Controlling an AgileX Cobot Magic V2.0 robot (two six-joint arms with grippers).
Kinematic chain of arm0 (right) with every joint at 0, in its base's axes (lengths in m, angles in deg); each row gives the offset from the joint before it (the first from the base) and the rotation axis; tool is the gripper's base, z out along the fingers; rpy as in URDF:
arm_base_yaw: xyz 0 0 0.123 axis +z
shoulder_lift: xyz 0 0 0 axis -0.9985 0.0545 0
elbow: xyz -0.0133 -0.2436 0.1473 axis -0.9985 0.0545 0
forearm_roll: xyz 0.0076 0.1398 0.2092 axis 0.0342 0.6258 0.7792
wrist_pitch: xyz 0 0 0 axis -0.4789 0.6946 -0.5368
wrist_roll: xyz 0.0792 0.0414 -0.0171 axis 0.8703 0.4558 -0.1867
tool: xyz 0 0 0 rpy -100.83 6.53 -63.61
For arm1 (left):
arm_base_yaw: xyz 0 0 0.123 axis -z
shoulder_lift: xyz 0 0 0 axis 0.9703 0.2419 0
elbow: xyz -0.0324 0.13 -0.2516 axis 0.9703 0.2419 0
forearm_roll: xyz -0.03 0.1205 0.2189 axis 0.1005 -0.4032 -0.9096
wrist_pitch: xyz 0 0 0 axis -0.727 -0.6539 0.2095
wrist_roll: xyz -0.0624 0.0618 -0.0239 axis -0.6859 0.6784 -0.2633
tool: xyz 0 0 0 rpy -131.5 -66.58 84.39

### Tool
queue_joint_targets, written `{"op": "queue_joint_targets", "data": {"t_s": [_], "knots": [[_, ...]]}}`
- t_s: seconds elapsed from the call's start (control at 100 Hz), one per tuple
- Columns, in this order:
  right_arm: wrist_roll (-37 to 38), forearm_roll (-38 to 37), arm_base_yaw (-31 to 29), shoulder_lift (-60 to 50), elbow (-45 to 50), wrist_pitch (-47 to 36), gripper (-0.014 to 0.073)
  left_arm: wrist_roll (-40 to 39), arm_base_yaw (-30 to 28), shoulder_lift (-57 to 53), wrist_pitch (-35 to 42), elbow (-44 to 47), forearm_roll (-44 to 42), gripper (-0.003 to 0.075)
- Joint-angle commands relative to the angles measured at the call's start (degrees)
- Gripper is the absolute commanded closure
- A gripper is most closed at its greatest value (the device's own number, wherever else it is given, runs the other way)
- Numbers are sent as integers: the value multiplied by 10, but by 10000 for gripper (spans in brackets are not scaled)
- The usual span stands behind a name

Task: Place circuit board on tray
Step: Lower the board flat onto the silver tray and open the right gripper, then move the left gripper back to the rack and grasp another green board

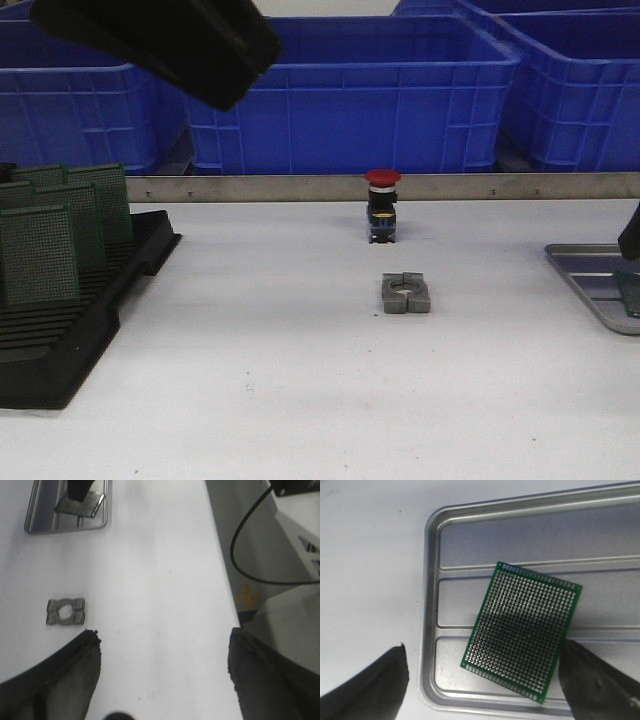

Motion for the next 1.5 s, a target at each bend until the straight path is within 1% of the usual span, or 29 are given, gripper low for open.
{"op": "queue_joint_targets", "data": {"t_s": [0.0, 0.12, 0.33, 0.51, 1.01, 1.34, 1.44, 1.49], "knots": [[-4, 8, -4, -19, -16, -9, -29, -6, -22, -18, 12, -18, -22, 218], [-4, 8, -4, -19, -16, -7, -29, -6, -68, -18, 15, -18, -82, 218], [-4, 8, -4, -19, -16, -7, -29, -6, -156, -18, 20, -18, -137, 218], [-4, 8, -4, -19, -16, -7, -29, -6, -202, 3, 36, -18, -151, 218], [-4, 8, -4, -19, -16, -4, -29, -6, -271, 41, 55, -18, -277, 218], [-4, 8, -4, -19, -15, 6, -29, -6, -277, 92, 127, -18, -280, 219], [-4, 8, -4, -19, -15, 7, -29, -6, -277, 105, 129, -18, -280, 221], [-4, 8, -4, -19, -15, 7, -29, -6, -277, 109, 122, -18, -280, 238]]}}
